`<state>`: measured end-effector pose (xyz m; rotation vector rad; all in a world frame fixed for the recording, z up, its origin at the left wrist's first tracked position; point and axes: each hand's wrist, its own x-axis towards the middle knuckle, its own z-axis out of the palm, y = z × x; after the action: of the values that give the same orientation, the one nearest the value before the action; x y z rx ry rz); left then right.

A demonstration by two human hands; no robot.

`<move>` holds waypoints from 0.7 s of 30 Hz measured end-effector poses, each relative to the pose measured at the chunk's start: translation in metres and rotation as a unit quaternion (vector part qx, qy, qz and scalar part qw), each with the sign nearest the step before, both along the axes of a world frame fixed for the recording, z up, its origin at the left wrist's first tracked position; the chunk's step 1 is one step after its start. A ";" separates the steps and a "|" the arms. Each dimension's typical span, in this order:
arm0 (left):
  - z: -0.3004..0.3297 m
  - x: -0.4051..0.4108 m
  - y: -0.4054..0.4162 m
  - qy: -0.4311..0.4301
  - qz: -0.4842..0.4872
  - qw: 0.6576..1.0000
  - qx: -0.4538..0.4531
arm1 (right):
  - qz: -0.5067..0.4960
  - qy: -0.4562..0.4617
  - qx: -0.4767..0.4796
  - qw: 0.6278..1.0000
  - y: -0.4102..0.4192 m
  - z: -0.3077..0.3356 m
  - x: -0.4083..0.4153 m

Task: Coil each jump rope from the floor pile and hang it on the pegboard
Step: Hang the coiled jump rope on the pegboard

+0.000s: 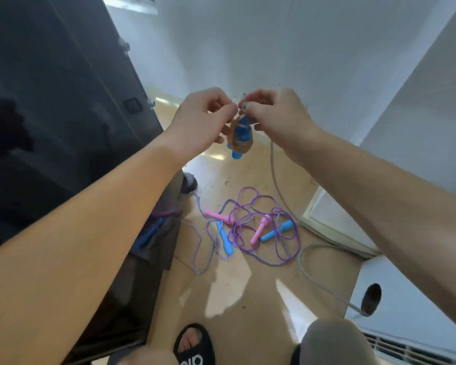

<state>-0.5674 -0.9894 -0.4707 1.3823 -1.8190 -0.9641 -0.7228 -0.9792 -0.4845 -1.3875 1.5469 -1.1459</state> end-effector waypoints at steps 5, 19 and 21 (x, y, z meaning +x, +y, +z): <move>0.092 -0.011 -0.040 0.009 -0.016 1.000 0.015 | -0.022 -0.030 0.015 0.999 -0.033 0.093 -0.008; 0.448 -0.010 -0.124 0.015 -0.049 0.998 0.027 | -0.065 0.032 -0.018 0.997 -0.106 0.452 -0.001; 0.478 -0.010 -0.135 0.006 -0.055 0.998 0.016 | -0.085 0.057 -0.032 0.994 -0.110 0.479 -0.001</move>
<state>-0.5775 -1.1241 0.0074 1.3045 -1.8959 -1.0606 -0.7235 -1.0893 -0.0060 -1.4049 1.7505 -1.2469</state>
